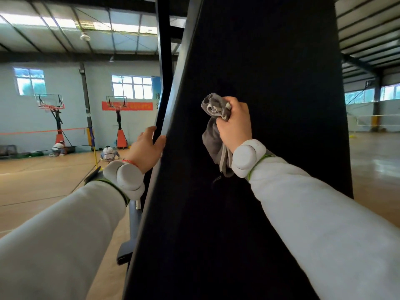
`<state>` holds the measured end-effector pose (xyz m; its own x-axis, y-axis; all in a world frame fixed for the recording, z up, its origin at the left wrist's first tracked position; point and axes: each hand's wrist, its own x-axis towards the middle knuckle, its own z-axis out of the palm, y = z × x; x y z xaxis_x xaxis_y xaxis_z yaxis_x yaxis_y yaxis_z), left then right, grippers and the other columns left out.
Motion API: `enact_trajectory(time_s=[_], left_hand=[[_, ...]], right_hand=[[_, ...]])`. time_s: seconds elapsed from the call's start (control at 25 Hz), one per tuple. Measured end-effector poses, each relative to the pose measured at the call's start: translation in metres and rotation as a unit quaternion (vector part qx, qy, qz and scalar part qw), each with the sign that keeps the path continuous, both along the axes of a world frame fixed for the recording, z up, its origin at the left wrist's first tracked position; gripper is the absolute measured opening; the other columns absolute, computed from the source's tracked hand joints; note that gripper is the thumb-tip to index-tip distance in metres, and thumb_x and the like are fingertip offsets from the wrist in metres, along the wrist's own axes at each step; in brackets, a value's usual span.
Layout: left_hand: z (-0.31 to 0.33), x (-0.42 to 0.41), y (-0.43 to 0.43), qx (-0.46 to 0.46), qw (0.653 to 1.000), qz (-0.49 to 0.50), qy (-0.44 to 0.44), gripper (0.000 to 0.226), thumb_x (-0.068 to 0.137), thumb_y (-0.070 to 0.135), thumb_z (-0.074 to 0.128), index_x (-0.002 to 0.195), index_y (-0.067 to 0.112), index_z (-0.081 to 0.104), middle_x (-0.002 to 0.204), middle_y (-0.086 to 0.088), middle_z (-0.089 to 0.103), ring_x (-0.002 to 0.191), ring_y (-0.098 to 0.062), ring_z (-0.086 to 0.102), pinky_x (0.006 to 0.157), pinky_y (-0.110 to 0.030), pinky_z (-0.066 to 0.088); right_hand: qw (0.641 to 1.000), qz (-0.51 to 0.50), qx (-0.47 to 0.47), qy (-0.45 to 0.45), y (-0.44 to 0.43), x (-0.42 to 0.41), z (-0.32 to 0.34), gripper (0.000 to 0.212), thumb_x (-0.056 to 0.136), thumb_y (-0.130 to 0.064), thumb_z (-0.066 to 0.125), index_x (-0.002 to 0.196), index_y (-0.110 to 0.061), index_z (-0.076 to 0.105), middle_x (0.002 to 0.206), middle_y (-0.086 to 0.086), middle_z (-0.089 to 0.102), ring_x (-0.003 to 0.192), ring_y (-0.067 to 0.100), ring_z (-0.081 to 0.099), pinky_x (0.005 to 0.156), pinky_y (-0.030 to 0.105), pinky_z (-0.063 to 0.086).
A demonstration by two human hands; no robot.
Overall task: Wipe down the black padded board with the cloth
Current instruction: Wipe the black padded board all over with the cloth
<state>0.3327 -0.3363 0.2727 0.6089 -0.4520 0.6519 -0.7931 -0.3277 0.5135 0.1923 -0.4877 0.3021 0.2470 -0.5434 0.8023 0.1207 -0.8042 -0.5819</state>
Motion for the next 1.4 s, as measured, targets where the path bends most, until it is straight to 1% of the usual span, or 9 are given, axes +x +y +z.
enact_trajectory(time_s=[0.28, 0.4, 0.48, 0.68, 0.8, 1.0, 1.16, 1.24, 1.4], left_hand=[[0.022, -0.001, -0.018, -0.014, 1.000, -0.008, -0.005, 0.048, 0.100, 0.031, 0.036, 0.143, 0.012, 0.031, 0.142, -0.010, 0.042, 0.117, -0.028, 0.050, 0.097, -0.036, 0.036], [0.028, 0.001, -0.023, -0.009, 1.000, 0.002, -0.013, 0.045, 0.100, 0.032, 0.034, 0.142, 0.014, 0.033, 0.138, -0.009, 0.047, 0.109, -0.026, 0.054, 0.101, -0.034, 0.034], [0.032, 0.005, -0.024, -0.013, 1.000, 0.002, -0.014, 0.045, 0.100, 0.033, 0.034, 0.141, 0.015, 0.034, 0.135, -0.010, 0.050, 0.113, -0.029, 0.053, 0.107, -0.040, 0.031], [0.040, 0.007, -0.031, -0.018, 1.000, -0.023, -0.006, 0.046, 0.100, 0.034, 0.035, 0.143, 0.018, 0.032, 0.142, -0.008, 0.044, 0.125, -0.028, 0.045, 0.103, -0.036, 0.032], [0.046, 0.009, -0.038, -0.013, 0.999, -0.038, -0.011, 0.045, 0.100, 0.035, 0.032, 0.142, 0.020, 0.033, 0.139, -0.007, 0.047, 0.126, -0.028, 0.045, 0.104, -0.036, 0.032], [0.050, 0.013, -0.045, -0.058, 0.997, -0.030, -0.036, 0.040, 0.099, 0.026, 0.037, 0.136, 0.017, 0.048, 0.129, -0.006, 0.057, 0.118, -0.025, 0.051, 0.098, -0.028, 0.035], [0.044, 0.009, -0.043, -0.085, 0.995, -0.038, -0.045, 0.038, 0.098, 0.020, 0.041, 0.136, 0.017, 0.049, 0.129, -0.004, 0.057, 0.112, -0.016, 0.052, 0.093, -0.021, 0.033], [0.040, 0.010, -0.038, -0.069, 0.994, -0.076, -0.034, 0.041, 0.098, 0.020, 0.041, 0.139, 0.020, 0.044, 0.132, -0.001, 0.055, 0.107, -0.013, 0.055, 0.094, -0.022, 0.036], [0.041, 0.024, -0.029, 0.008, 0.998, -0.055, -0.027, 0.045, 0.098, 0.033, 0.039, 0.143, 0.026, 0.035, 0.136, -0.004, 0.050, 0.119, -0.025, 0.052, 0.101, -0.034, 0.034]], right_hand=[[0.996, -0.064, -0.062, -0.029, -0.014, 0.006, 0.044, 0.036, 0.084, -0.008, 0.057, 0.117, -0.019, 0.047, 0.117, 0.005, 0.049, 0.104, 0.020, 0.050, 0.080, 0.033, 0.047], [0.991, -0.083, -0.101, -0.040, -0.020, 0.012, 0.061, 0.037, 0.084, -0.006, 0.057, 0.117, -0.018, 0.049, 0.115, 0.008, 0.051, 0.106, 0.023, 0.050, 0.086, 0.036, 0.047], [0.987, -0.098, -0.126, -0.037, -0.022, 0.017, 0.074, 0.037, 0.085, -0.008, 0.057, 0.119, -0.020, 0.050, 0.118, 0.008, 0.050, 0.108, 0.023, 0.049, 0.088, 0.037, 0.047], [0.985, -0.124, -0.118, 0.000, -0.035, 0.027, 0.098, 0.040, 0.089, -0.013, 0.055, 0.126, -0.025, 0.048, 0.125, 0.006, 0.046, 0.115, 0.023, 0.045, 0.095, 0.038, 0.042], [0.986, -0.120, -0.103, 0.054, -0.039, 0.040, 0.094, 0.048, 0.090, -0.018, 0.054, 0.134, -0.031, 0.041, 0.134, 0.003, 0.038, 0.123, 0.024, 0.037, 0.102, 0.040, 0.035], [0.975, -0.073, -0.180, 0.107, -0.042, 0.043, 0.073, 0.063, 0.082, -0.016, 0.060, 0.136, -0.037, 0.038, 0.136, 0.001, 0.029, 0.123, 0.025, 0.030, 0.105, 0.040, 0.029], [0.953, -0.042, -0.279, 0.113, -0.035, 0.045, 0.031, 0.053, 0.080, -0.013, 0.061, 0.128, -0.034, 0.051, 0.128, 0.001, 0.038, 0.114, 0.024, 0.035, 0.101, 0.041, 0.032], [0.945, -0.028, -0.298, 0.130, -0.036, 0.040, 0.038, 0.046, 0.083, -0.010, 0.056, 0.124, -0.032, 0.056, 0.123, 0.002, 0.042, 0.111, 0.024, 0.037, 0.099, 0.039, 0.034], [0.969, -0.102, -0.225, 0.020, -0.039, 0.036, 0.102, 0.045, 0.087, -0.011, 0.051, 0.127, -0.030, 0.053, 0.125, 0.005, 0.042, 0.115, 0.026, 0.038, 0.100, 0.039, 0.034]])
